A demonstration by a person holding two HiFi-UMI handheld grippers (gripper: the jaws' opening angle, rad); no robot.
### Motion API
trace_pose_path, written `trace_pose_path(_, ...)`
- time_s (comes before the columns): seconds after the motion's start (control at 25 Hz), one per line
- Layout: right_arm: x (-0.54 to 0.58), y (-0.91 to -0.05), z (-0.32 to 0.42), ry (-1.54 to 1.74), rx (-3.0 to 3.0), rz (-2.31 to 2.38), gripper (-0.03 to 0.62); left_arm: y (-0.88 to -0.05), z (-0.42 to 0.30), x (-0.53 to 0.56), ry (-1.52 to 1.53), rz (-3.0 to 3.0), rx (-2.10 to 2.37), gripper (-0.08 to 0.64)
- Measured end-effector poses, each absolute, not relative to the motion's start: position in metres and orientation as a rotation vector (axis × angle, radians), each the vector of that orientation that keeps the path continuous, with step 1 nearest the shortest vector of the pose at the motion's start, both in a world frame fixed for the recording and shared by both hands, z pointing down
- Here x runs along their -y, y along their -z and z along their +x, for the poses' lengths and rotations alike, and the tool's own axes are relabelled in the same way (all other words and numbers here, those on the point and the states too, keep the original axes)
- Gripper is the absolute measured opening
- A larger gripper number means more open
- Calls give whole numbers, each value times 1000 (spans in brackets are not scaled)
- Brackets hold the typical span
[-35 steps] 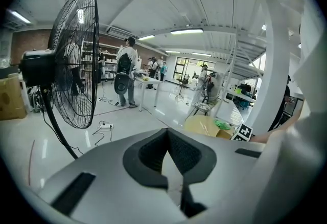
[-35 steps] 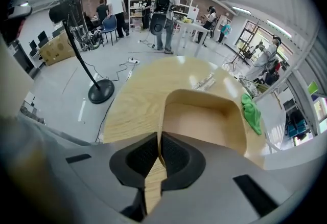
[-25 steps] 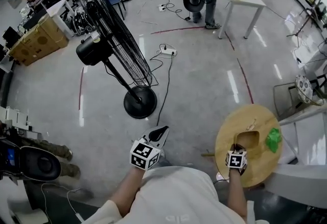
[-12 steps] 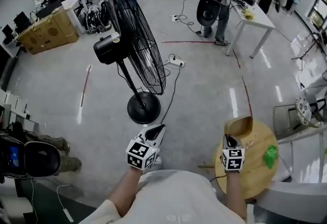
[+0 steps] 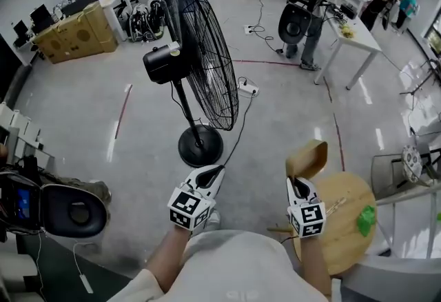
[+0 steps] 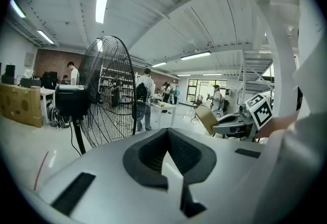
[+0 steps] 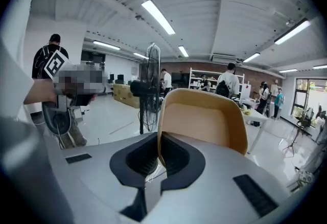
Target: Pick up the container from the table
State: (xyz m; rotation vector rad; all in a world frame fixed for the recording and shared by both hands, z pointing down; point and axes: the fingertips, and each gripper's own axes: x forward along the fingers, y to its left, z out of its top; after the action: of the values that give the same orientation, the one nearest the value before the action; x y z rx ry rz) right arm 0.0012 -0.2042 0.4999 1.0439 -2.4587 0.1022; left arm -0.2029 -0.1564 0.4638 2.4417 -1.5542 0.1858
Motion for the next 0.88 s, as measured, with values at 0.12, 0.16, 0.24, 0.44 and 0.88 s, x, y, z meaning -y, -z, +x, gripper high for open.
trace_pose_path(0.12, 196, -487, -18, -68, 2528, 1010, 34, -457, -205, 153, -173, 2464, 1552, 15)
trace_pose_path(0.16, 193, -484, -23, -58, 2548, 1004, 34, -456, -206, 152, -169, 2470, 1550, 15)
trace_pose_path(0.24, 187, -477, -30, -41, 2584, 995, 34, -454, -206, 149, -166, 2479, 1547, 15)
trace_pose_path(0.44, 172, -464, -38, -2, 2644, 983, 34, -451, -200, 143, -159, 2511, 1523, 15)
trace_pose_path(0.88, 150, -461, -36, 24, 2677, 992, 34, -453, -190, 135, -169, 2548, 1456, 15)
